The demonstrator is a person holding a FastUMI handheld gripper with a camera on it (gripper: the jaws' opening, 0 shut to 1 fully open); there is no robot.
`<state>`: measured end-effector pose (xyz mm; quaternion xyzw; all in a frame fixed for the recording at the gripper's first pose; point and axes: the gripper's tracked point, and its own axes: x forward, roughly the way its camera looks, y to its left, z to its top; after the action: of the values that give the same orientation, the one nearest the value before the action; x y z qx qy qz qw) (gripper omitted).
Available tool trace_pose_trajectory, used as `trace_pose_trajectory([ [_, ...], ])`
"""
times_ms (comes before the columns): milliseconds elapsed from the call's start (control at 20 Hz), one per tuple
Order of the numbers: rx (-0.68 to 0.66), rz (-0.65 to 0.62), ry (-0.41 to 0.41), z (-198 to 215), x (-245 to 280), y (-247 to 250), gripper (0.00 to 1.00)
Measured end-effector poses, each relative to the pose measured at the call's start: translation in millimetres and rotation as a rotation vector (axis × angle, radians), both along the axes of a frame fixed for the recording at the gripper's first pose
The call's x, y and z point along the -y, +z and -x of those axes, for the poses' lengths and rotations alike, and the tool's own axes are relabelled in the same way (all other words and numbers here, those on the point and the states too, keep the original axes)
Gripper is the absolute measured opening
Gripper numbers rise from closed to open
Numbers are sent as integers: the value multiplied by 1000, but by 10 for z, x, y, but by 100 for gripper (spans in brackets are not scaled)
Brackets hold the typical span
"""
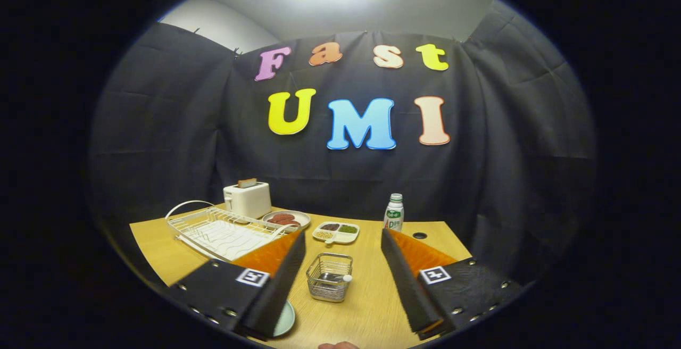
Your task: Take the plate from the dish rack, then take the spoon from the basket and place it into the plate.
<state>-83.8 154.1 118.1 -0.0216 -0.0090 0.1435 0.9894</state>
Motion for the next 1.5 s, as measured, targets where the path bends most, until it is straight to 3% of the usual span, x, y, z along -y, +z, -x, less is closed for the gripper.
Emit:
trace_pose_trajectory([
  [200, -13, -98, -34, -316, 77, -327, 89],
  [250, -17, -115, -52, -398, 121, -418, 86],
  [400, -12, -118, -115, -646, 212, -624, 86],
  [600, -14, -141, -137, -864, 150, -801, 85],
  [750, -29, -131, -127, -969, 79, -943, 75],
  [850, -25, -137, -132, -1001, 54, -938, 51],
  [950, -19, -128, -115, -948, -23, -925, 22],
  [1200, -2, -75, -92, -913, -192, -851, 9],
  [1500, -10, -73, -107, -806, -153, -643, 9],
])
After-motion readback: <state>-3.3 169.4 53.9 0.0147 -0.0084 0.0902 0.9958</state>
